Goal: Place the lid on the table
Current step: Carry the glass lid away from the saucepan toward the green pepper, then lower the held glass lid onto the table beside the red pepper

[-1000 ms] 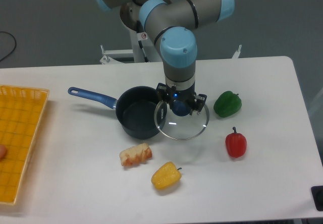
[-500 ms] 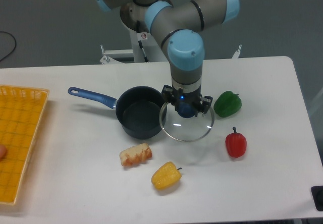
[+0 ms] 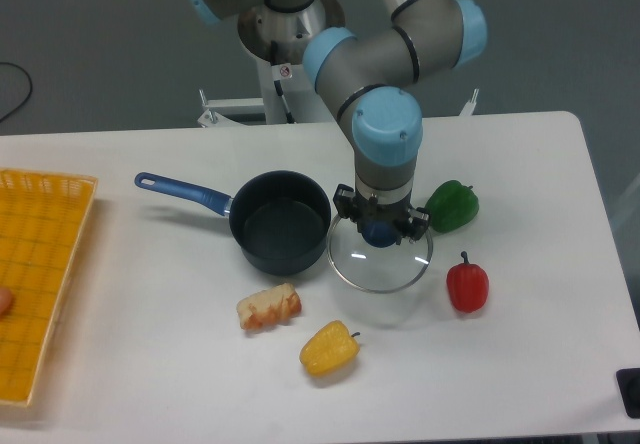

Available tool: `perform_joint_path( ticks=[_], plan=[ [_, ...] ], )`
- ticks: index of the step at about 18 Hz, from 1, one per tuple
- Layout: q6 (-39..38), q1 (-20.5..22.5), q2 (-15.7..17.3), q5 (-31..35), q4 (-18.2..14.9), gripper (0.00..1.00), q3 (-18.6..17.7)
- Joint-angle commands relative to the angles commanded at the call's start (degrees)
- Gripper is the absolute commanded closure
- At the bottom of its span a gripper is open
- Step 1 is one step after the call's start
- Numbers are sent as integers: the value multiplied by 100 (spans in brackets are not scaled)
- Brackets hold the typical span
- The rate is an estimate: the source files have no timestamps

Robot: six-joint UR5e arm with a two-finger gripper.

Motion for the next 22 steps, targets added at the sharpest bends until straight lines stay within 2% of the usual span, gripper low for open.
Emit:
perform_joint_path(
  ticks=[6,15,22],
  plan=[
    [9,0,-334,9,282,42,53],
    [-9,0,-686,26,282,42,97],
    [-26,0,-730,9,264,42,106]
  ],
)
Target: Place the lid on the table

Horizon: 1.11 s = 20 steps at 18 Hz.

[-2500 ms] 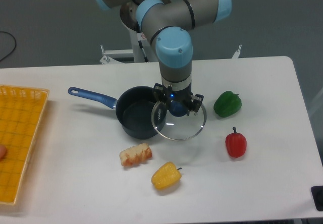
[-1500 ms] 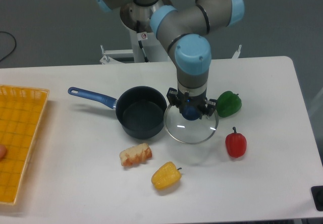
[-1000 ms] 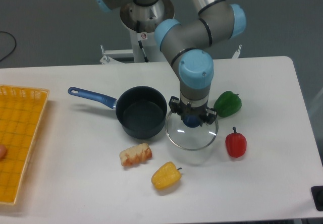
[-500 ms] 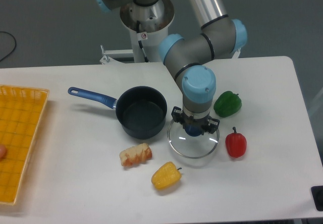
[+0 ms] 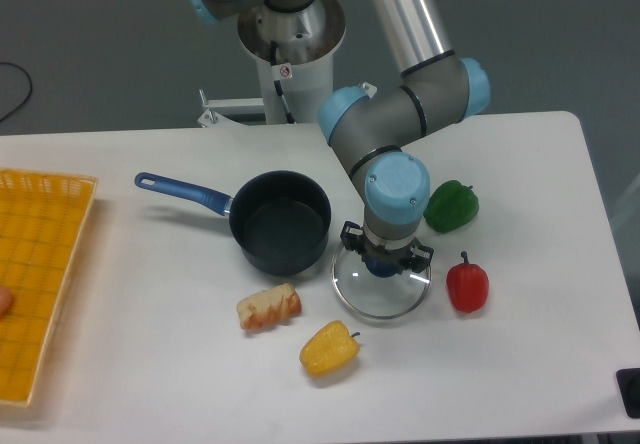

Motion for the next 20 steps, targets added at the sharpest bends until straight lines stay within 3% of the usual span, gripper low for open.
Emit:
perform_joint_path(
  ticks=[20],
  plan=[
    [-176,-62,-114,9,35,39,-18]
  ],
)
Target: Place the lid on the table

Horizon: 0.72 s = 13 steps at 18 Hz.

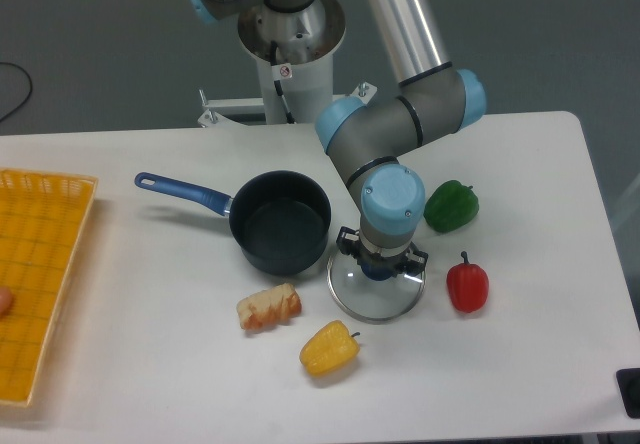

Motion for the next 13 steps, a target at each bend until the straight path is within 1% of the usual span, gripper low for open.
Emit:
perform_joint_path(
  ticks=[1,3,5,7,10,13],
  plan=[
    [0,0,0,0,0,35,9],
    [17,0,-9,0,0,13,9],
    [26,0,-17,9,0,9,9],
    [35,0,0,17,0,0,17],
    [53,9,44,175,0,0,52],
    [53,9,79,202,9,0,237]
  ],
)
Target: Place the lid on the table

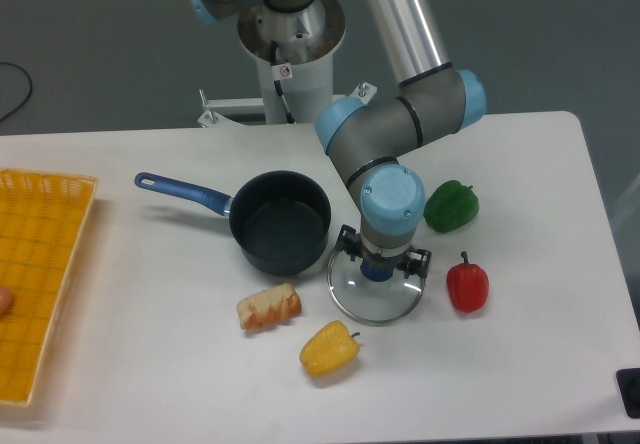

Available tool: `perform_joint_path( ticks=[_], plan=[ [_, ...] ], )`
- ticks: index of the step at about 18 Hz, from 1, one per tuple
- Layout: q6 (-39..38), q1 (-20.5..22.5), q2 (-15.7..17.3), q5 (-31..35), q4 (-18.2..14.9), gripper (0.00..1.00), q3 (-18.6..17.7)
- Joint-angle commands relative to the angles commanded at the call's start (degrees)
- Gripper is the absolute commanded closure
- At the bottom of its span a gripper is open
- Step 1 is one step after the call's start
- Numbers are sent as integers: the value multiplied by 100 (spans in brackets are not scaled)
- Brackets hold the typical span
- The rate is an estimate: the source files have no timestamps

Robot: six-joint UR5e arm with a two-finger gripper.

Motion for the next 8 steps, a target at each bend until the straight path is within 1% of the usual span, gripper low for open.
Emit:
perform_joint_path(
  ticks=[2,4,6,8],
  plan=[
    [26,0,9,0,-9,0,185],
    [79,9,26,-26,26,0,220],
    [97,0,18,-26,201,0,221],
    [105,0,18,-26,229,0,221]
  ],
)
